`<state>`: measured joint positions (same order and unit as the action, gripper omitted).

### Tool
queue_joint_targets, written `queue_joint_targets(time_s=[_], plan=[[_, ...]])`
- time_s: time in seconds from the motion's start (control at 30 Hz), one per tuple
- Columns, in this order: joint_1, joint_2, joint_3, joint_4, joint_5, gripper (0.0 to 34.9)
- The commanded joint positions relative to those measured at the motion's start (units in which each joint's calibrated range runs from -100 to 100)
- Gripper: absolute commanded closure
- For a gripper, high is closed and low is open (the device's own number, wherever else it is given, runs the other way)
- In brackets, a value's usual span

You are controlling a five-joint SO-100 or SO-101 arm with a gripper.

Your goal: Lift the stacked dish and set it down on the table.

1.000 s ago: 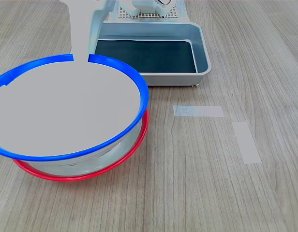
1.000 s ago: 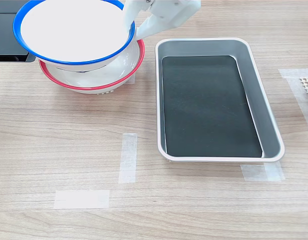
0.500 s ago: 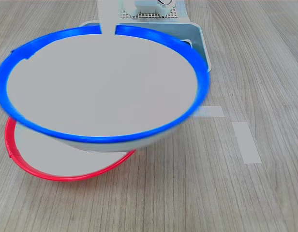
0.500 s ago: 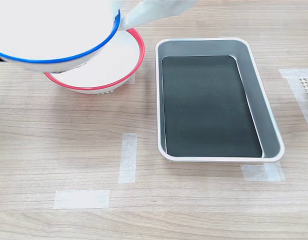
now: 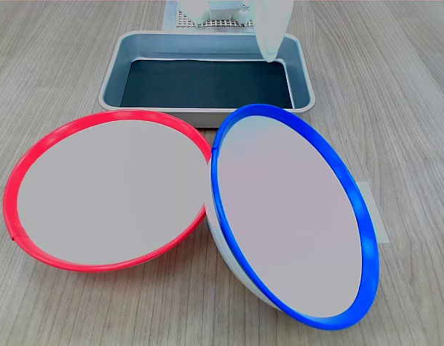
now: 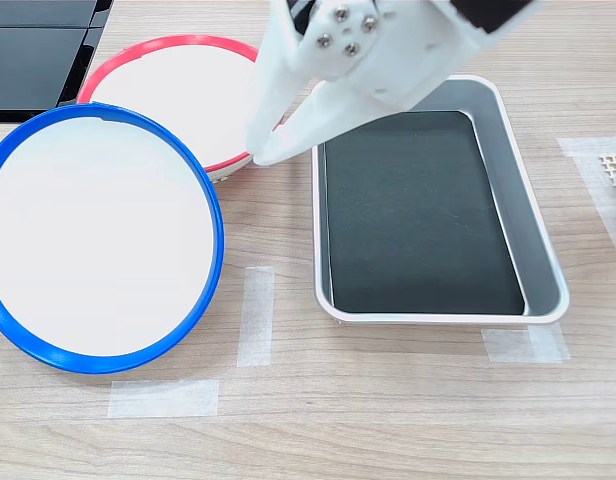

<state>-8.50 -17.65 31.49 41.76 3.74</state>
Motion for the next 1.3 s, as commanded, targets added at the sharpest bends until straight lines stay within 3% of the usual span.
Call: queue_joint_targets(time_s=[0.0, 0.23, 0.33, 0.43, 0.77, 0.97, 1.07, 1.27], plan=[[-0.8, -1.5, 0.2, 0.0, -0.1, 34.9], [-0.2, -3.1, 0.1, -0.9, 0.0, 34.7], [2.2, -3.4, -0.1, -1.8, 1.9, 22.1], [4.5, -2.6, 0.3, -2.6, 5.6, 16.2], [7.0, 6.4, -0.3, -10.4, 19.7, 12.9], [5.1, 10.9, -0.6, -13.3, 22.1, 14.0], [4.2, 12.7, -0.9, -14.6, 22.4, 16.9], [2.7, 16.1, -2.0, -16.9, 22.3, 29.5]])
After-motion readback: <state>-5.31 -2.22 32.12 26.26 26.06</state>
